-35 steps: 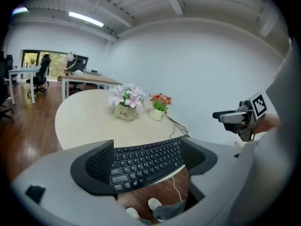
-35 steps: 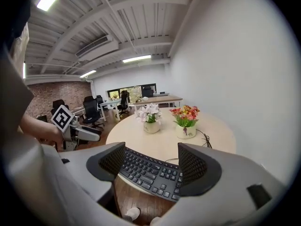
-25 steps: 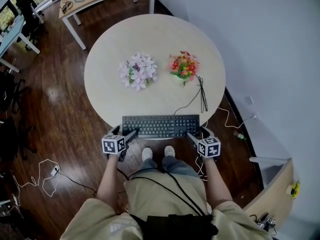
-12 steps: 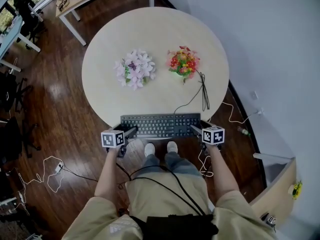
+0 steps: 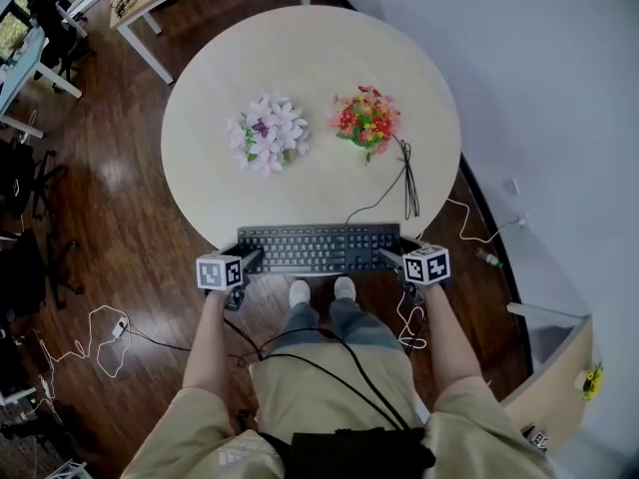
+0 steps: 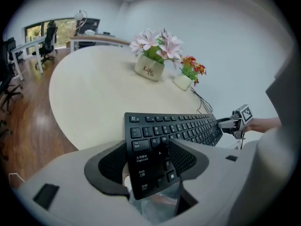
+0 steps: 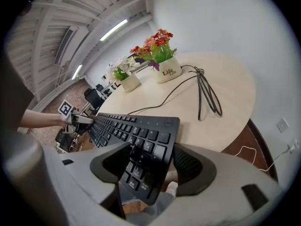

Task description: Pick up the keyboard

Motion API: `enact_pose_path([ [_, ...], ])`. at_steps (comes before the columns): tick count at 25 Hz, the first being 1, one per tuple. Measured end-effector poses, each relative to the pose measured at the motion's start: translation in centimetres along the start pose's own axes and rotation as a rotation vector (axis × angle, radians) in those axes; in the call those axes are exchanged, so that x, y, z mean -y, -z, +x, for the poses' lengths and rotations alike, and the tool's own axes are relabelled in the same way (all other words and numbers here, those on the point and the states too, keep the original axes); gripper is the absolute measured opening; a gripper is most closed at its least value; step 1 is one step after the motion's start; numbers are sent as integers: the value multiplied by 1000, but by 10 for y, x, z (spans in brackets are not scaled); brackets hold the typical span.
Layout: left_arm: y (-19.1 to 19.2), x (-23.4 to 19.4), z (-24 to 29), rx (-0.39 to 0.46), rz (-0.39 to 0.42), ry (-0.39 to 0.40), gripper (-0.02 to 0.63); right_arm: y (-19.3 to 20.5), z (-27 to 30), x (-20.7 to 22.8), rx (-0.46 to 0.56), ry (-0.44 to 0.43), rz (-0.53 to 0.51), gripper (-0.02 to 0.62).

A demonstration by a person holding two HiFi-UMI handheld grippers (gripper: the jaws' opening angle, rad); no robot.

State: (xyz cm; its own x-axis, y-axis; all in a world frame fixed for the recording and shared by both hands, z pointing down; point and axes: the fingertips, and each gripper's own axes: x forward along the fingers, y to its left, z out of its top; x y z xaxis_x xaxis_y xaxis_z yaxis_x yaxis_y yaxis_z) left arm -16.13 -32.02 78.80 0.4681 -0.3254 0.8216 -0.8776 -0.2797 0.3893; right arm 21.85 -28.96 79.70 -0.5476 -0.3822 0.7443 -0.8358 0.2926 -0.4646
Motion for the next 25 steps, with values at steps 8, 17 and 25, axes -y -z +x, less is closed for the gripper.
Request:
enact_pose_path([
  [8, -3, 5, -4, 39, 35, -57, 255, 5, -7, 2, 44, 51, 5, 284],
  [17, -92, 33, -60, 343, 120, -53, 255, -115, -74, -28, 442, 116, -113, 276],
  [25, -212, 82, -177, 707, 267, -73, 256, -248, -186, -89, 809, 150, -316, 273],
])
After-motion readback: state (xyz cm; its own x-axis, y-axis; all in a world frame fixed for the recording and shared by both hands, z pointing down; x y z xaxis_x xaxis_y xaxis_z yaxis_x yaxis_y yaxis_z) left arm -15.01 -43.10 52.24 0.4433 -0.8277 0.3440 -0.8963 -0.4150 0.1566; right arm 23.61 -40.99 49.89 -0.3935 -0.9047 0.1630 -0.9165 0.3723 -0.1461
